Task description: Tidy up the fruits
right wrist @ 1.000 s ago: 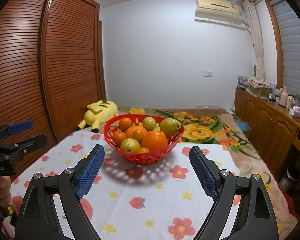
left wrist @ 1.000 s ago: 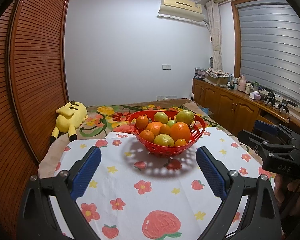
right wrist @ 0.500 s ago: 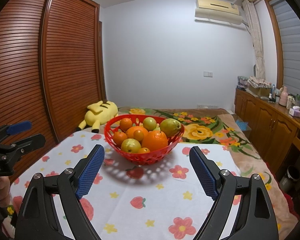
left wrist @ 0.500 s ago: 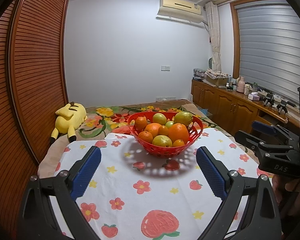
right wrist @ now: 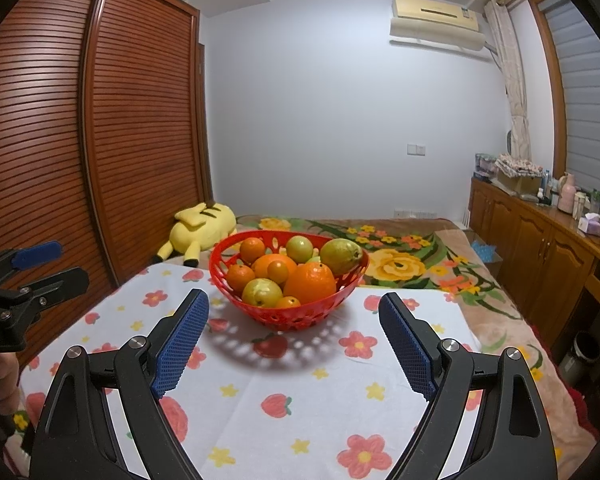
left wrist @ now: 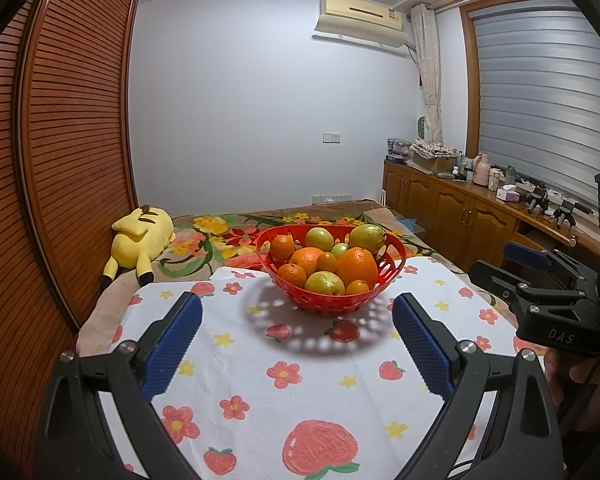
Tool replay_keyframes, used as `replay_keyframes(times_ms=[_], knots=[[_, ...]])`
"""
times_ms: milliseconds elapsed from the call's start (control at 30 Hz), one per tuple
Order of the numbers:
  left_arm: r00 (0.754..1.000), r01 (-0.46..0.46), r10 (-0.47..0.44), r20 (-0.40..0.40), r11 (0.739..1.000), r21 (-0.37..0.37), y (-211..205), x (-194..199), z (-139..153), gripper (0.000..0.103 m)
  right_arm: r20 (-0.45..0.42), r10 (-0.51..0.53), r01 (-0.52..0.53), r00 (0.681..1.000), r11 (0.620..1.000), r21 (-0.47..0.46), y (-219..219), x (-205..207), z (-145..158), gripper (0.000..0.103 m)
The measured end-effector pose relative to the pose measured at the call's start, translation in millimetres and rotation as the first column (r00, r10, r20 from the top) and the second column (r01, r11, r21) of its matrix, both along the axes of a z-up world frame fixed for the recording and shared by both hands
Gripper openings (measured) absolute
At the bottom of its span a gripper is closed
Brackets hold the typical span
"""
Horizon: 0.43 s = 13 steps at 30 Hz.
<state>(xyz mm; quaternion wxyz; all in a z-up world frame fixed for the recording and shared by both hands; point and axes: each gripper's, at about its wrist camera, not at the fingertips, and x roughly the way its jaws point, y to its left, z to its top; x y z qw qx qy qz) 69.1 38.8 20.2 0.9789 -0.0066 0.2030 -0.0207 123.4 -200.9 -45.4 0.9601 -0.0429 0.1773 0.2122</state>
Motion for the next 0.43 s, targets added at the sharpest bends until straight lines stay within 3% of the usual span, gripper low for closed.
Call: replay_keyframes(times_ms=[433], knots=[[1.000, -0.005, 0.005, 0.004, 1.000, 0.002, 1.3, -1.1, 2.9, 0.097, 0.000, 0.001, -0.001, 1.000, 1.000, 0.000, 1.9, 0.2, 0.4, 0.089]])
